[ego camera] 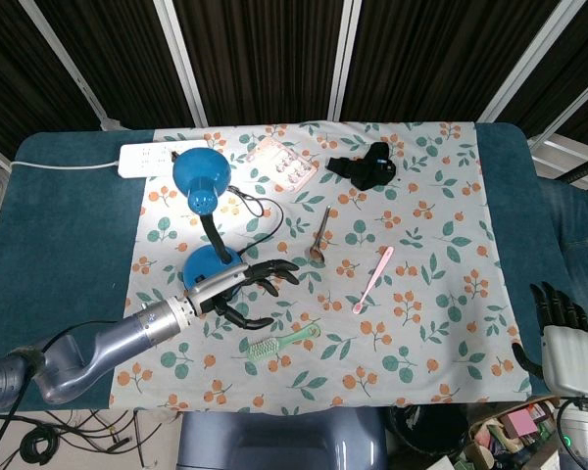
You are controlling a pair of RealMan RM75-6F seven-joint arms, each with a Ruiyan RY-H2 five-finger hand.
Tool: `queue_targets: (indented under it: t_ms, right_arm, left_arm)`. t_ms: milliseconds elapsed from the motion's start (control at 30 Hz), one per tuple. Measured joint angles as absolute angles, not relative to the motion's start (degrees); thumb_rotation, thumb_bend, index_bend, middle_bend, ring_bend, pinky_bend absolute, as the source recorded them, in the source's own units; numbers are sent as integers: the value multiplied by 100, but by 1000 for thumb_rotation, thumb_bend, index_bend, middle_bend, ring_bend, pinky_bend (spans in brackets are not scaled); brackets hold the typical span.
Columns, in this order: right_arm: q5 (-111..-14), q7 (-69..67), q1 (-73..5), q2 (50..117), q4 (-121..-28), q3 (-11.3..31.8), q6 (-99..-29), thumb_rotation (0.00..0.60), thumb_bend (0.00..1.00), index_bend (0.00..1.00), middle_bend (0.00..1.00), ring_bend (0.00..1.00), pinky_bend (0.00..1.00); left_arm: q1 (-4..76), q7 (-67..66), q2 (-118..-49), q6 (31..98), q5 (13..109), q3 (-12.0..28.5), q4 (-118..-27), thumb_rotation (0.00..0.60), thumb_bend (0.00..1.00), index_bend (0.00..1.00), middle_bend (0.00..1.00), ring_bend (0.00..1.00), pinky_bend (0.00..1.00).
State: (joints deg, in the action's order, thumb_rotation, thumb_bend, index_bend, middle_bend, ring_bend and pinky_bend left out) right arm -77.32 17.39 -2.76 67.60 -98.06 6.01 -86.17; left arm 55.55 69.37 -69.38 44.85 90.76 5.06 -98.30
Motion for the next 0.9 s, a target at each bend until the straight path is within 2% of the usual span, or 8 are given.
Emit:
queue_targets:
  t_ms: [900]
  right_arm:
    - [-7704,1731,-282,6754,-9812,608,-8600,600,191,0,39,64,127]
  left_arm:
    - [5613,6816,-6864,4550,9110,394,-9845,600,308,137,195,103,271]
